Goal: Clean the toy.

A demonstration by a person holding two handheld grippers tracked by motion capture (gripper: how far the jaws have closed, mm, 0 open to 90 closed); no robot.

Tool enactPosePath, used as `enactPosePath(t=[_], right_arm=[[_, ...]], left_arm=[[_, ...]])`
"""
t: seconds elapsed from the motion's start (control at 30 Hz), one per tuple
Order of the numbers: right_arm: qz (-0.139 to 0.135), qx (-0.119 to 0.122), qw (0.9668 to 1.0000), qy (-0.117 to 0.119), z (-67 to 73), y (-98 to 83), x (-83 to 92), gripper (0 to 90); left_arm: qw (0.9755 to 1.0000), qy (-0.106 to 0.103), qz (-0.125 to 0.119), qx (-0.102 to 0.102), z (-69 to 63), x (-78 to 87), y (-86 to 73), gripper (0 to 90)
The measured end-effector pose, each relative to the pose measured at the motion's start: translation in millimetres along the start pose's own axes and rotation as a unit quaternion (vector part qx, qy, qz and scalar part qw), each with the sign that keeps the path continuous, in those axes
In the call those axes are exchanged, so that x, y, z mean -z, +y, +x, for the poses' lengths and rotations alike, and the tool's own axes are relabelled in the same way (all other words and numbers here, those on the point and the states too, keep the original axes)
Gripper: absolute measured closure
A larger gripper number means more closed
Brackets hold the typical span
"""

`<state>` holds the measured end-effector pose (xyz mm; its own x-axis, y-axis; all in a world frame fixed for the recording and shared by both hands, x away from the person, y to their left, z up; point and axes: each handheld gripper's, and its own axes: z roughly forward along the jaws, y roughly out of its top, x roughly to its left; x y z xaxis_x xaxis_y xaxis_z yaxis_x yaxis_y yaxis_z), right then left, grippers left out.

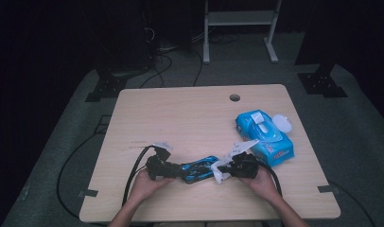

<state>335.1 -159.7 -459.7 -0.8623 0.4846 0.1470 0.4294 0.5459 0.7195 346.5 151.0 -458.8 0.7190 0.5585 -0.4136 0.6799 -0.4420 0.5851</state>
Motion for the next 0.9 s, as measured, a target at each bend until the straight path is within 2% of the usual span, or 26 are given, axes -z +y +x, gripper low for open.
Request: enactPosePath(t=[0.17, 0.2, 0.23, 0.27, 0.3, 0.33, 0.37, 0.4, 0.47, 0.53, 0.6, 0.63, 0.67, 0.73, 0.87, 0.9], right_arm=[[0.003, 0.002, 1.0000, 0.004, -1.3, 0.6, 1.0, 84.8], [0.005, 0.007, 1.0000, 0.001, -2.0, 1.5, 1.5, 84.8], [0.004, 0.009, 1.0000, -0.002, -2.9, 2.0, 2.4, 84.7], [0.001, 0.005, 1.0000, -0.005, -4.5, 2.5, 3.7, 84.7], [-0.004, 0.001, 1.0000, -0.006, -6.9, 3.0, 5.2, 84.6], [-0.007, -0.003, 1.0000, -0.006, -8.7, 3.3, 6.3, 84.5], [-0.007, -0.003, 1.0000, -0.006, -8.7, 3.3, 6.3, 84.5], [-0.014, -0.006, 0.9998, -0.011, -14.0, 5.1, 9.2, 83.9], [-0.019, -0.014, 0.9997, -0.010, -17.2, 6.4, 11.1, 82.2], [-0.020, -0.025, 0.9995, -0.010, -20.8, 6.1, 11.3, 76.3], [-0.013, -0.036, 0.9993, 0.005, -25.3, 4.4, 8.6, 66.5], [-0.008, -0.043, 0.9990, 0.009, -27.3, 3.9, 7.1, 62.3], [-0.008, -0.050, 0.9986, 0.018, -29.2, 3.2, 6.2, 60.5], [-0.009, -0.066, 0.9968, 0.045, -33.8, 2.3, 3.7, 52.6], [0.003, -0.087, 0.9927, 0.083, -40.6, 2.4, -3.4, 46.5], [0.003, -0.088, 0.9920, 0.090, -41.7, 2.7, -4.7, 45.2]], left_arm=[[0.9998, 0.012, -0.006, -0.017, -3.4, 0.1, -1.6, 53.8], [0.9995, 0.016, -0.009, -0.026, -4.7, 0.1, -2.1, 54.5], [0.9995, 0.016, -0.009, -0.026, -4.7, 0.1, -2.1, 55.4], [0.9990, 0.020, -0.014, -0.037, -7.3, -0.1, -2.6, 56.2], [0.9978, 0.030, -0.018, -0.057, -12.5, -0.6, -2.5, 56.3], [0.9970, 0.035, -0.016, -0.067, -14.9, -0.3, -2.4, 56.3], [0.9970, 0.035, -0.016, -0.067, -14.9, -0.3, -2.4, 56.4], [0.9950, 0.044, -0.020, -0.087, -18.4, 0.0, -3.2, 56.4], [0.9938, 0.049, -0.025, -0.096, -21.1, 0.2, -4.7, 56.4], [0.9920, 0.056, -0.027, -0.109, -24.1, 0.5, -5.8, 56.4], [0.9897, 0.063, -0.030, -0.125, -26.8, 0.6, -6.7, 56.3], [0.9897, 0.063, -0.030, -0.125, -26.8, 0.6, -6.7, 56.3], [0.9877, 0.070, -0.034, -0.136, -29.5, 0.9, -8.3, 56.2], [0.9852, 0.076, -0.035, -0.150, -31.7, 1.5, -9.9, 56.2], [0.9814, 0.083, -0.039, -0.168, -34.6, 1.5, -11.8, 56.1], [0.9814, 0.083, -0.039, -0.168, -34.6, 1.5, -11.8, 55.9]])
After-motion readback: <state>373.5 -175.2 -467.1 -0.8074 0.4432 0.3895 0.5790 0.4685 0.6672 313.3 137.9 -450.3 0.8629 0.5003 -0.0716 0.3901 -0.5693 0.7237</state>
